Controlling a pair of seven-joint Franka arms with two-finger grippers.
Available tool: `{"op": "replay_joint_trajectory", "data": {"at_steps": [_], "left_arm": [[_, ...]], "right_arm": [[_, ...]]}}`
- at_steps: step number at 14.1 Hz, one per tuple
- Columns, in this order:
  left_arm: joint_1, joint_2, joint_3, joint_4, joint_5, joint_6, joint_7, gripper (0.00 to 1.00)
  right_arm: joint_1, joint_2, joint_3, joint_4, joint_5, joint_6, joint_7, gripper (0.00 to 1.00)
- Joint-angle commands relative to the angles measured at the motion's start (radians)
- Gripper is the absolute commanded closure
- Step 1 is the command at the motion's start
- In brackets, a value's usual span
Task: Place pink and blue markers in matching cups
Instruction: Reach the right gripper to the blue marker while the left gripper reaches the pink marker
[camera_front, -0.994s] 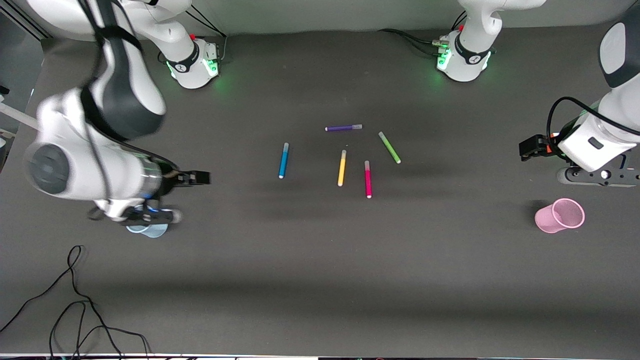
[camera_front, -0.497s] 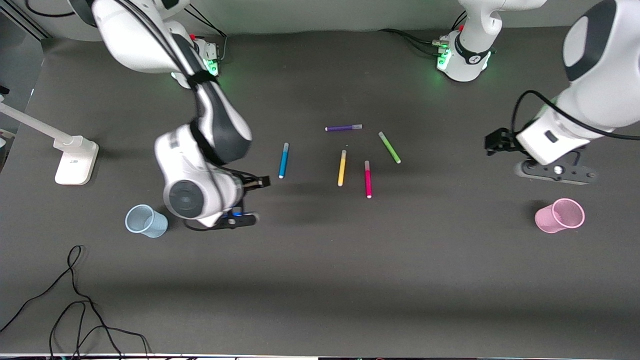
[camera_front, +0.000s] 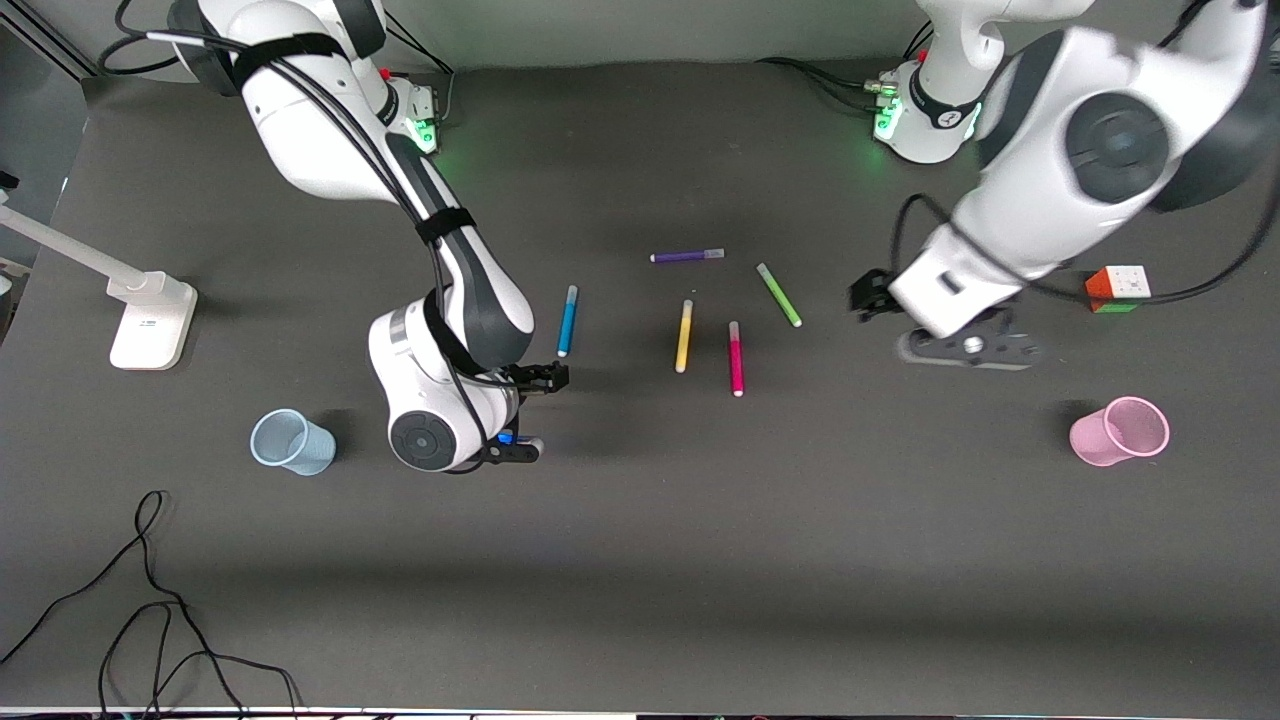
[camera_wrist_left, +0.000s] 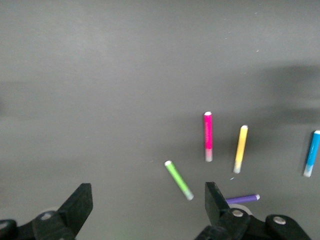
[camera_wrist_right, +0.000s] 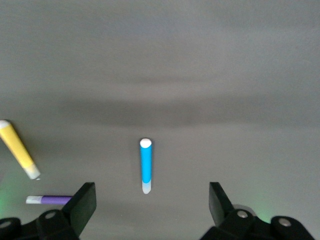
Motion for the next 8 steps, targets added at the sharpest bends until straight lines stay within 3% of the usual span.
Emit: {"op": "replay_joint_trajectory", "data": {"at_steps": [1,8], "left_arm": [[-0.078,0.085,0.005,-0.001,0.001,0.099,-0.099,0.0],[-0.155,0.3,0.007,-0.024,0.011,0.32,-0.168,0.01]], "right_arm": [[0.033,0.033,-0.004,0.004,0.026,-0.009,0.032,0.0],[0.062,0.11,-0.002,0.001,0.078,0.014,0.032,0.01]]}}
